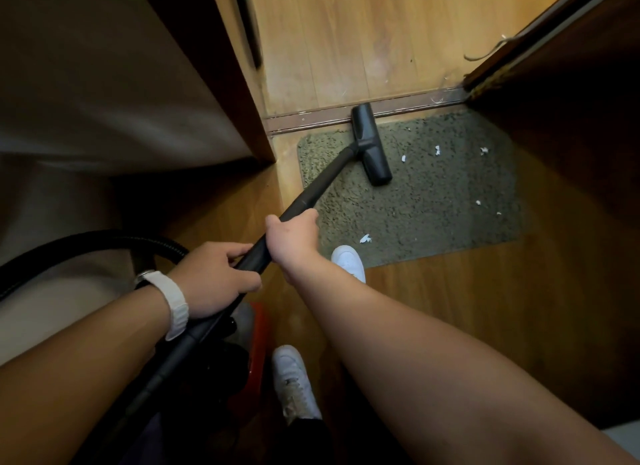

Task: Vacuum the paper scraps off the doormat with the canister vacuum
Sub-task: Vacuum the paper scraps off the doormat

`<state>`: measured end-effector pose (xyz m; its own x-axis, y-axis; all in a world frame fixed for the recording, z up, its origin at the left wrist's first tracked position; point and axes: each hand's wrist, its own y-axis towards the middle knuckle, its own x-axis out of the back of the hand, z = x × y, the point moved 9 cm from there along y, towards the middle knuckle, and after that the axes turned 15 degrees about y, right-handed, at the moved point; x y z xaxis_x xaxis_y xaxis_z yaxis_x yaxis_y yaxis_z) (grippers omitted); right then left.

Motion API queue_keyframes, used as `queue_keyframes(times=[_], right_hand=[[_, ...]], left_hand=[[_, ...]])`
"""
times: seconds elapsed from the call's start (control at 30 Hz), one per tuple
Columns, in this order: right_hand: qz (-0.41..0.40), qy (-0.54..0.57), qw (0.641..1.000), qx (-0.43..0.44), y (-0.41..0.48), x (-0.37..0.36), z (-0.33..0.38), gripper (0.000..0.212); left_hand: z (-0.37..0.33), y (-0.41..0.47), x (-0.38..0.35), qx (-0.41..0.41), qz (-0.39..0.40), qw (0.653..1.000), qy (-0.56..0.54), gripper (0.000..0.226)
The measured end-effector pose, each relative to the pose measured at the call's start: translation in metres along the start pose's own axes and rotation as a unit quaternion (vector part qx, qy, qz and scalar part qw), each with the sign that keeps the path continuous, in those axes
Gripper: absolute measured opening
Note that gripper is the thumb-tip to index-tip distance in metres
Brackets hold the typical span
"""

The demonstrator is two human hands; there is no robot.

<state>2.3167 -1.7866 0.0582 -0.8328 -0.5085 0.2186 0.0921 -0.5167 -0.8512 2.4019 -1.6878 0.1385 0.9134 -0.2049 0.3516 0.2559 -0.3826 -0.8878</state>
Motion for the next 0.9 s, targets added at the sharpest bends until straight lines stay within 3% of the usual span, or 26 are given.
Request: queue_keyframes(times=[0.9], right_hand=[[0.079,-0.01,0.995,-0.056,-0.052,-0.072,-0.063,0.064]], left_hand=[[0.081,-0.055,0.002,0.025,0.006,0.999,-0.047,0.046]])
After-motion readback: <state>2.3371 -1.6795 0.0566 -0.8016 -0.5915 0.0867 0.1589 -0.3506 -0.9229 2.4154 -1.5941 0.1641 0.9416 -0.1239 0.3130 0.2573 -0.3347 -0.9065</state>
